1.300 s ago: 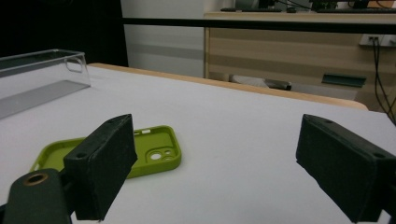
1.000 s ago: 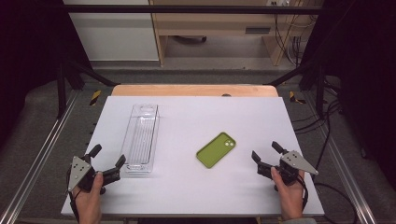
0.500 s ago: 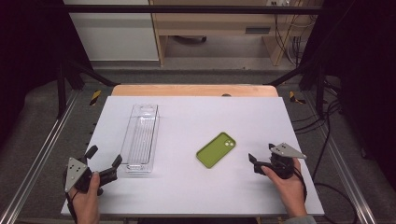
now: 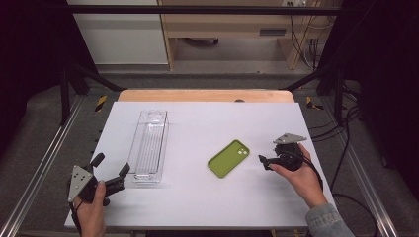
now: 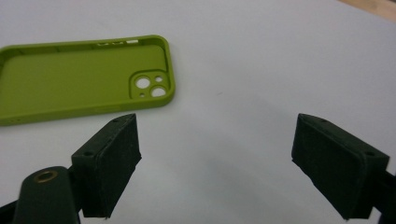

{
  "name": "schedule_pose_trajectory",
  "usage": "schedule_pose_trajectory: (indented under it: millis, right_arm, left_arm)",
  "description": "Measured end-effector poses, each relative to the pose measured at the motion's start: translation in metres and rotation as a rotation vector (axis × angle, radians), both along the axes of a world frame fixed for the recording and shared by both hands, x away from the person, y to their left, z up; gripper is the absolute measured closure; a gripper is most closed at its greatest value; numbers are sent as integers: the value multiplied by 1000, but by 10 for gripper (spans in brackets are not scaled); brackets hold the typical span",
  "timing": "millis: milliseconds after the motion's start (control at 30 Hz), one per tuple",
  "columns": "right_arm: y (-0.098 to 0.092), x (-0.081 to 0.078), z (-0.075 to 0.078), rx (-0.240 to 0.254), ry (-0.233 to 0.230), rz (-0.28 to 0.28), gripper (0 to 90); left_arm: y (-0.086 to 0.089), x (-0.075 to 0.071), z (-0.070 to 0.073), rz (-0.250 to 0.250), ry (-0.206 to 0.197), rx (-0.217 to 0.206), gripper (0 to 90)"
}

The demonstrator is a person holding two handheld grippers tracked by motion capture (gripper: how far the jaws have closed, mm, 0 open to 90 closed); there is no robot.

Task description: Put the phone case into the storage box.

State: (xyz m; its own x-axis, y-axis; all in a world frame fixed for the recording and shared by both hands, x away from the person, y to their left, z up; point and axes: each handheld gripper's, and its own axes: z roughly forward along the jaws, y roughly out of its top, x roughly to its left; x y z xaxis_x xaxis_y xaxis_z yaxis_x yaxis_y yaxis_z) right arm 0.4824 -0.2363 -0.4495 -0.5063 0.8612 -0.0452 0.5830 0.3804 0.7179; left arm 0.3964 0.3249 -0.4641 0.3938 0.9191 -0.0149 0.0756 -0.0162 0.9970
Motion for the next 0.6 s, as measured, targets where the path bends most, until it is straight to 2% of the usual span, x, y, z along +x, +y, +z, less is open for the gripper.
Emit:
schedule_pose_trajectory:
  millis: [67, 233, 367, 433, 600]
  right_arm:
    - [3, 6, 6, 22, 30, 19, 169]
    - [11, 15, 14, -26, 53, 56, 191]
    - [19, 24, 17, -19, 78, 64, 226]
    - [22, 29, 18, -38, 110, 66, 265]
    - [31, 39, 17, -41, 148, 59, 251]
  left_arm:
    - [0, 0, 0, 3, -1, 7, 18]
    - [0, 0, 0, 1, 1, 10, 18]
    - [-1, 0, 0, -1, 2, 14, 18]
    - [-2, 0, -1, -2, 3, 18, 18]
    - [-3, 1, -1, -11, 4, 20, 18]
